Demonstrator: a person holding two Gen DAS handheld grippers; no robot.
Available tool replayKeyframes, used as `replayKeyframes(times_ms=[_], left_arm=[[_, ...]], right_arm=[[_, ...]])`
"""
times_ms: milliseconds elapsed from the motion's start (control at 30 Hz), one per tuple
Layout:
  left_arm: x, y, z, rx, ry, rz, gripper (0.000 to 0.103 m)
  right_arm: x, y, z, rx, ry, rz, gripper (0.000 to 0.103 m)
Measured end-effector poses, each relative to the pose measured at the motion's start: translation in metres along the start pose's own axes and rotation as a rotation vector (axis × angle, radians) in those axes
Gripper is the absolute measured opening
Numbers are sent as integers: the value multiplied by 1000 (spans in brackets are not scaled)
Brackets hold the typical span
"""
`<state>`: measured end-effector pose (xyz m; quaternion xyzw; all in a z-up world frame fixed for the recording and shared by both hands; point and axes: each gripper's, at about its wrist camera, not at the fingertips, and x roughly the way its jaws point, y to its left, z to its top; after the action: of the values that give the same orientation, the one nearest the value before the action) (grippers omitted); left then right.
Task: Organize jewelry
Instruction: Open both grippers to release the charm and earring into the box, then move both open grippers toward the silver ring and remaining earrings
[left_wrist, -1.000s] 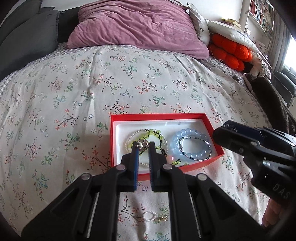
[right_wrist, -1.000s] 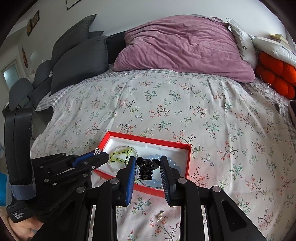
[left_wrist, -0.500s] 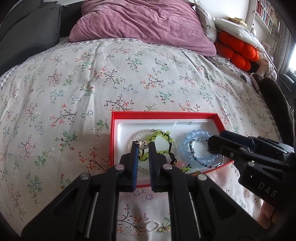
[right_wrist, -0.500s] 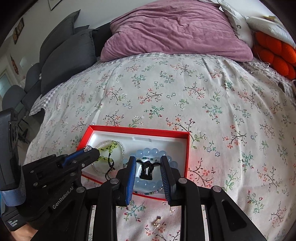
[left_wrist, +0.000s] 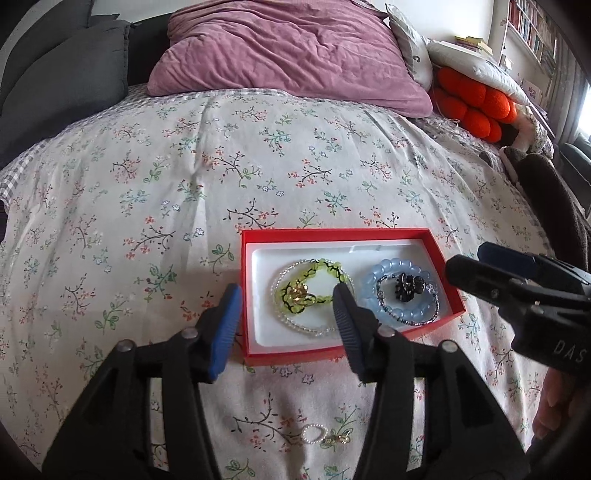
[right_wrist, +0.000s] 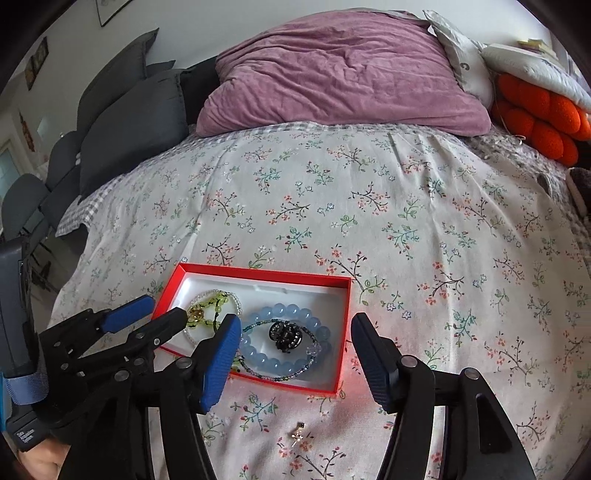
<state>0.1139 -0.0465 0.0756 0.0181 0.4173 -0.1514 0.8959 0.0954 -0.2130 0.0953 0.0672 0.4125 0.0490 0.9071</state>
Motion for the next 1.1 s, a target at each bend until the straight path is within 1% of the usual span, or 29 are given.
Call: replayKeyframes(times_ms=[67,100,133,167,300,367,500,667,933,1100], left_arm=[[-5,3,-1,-5,6,7,71],[-7,5,-2,-11,11,8,74],[-9,6,-3,-17,15,11,80],[-12,8,-4,-23,19,14,85],[-19,14,-9,-47,57,9,91],[-23,16,-13,-58,71,18,96],[-30,17,-21,-52,97,29,98],[-36,18,-33,-42,151,7,98],[-46,17,-49,4,192,-9,98],[-45,18,-61,23,222,-25,98]], right_arm=[[-6,-2,0,3,-3,-6,65],[-9,-3,-1,3,-3,-7,66],[-11,-3,-1,0,-4,-8,69],[-14,-3,-2,-4,-5,-10,71],[-25,-1,-8,-23,1,-15,75],[-31,-1,-11,-26,3,-17,78],[-41,3,-17,-48,6,-31,80],[-48,5,-28,-83,24,-41,81],[-50,7,-49,-127,84,-56,81],[-46,6,-61,-148,114,-72,81]])
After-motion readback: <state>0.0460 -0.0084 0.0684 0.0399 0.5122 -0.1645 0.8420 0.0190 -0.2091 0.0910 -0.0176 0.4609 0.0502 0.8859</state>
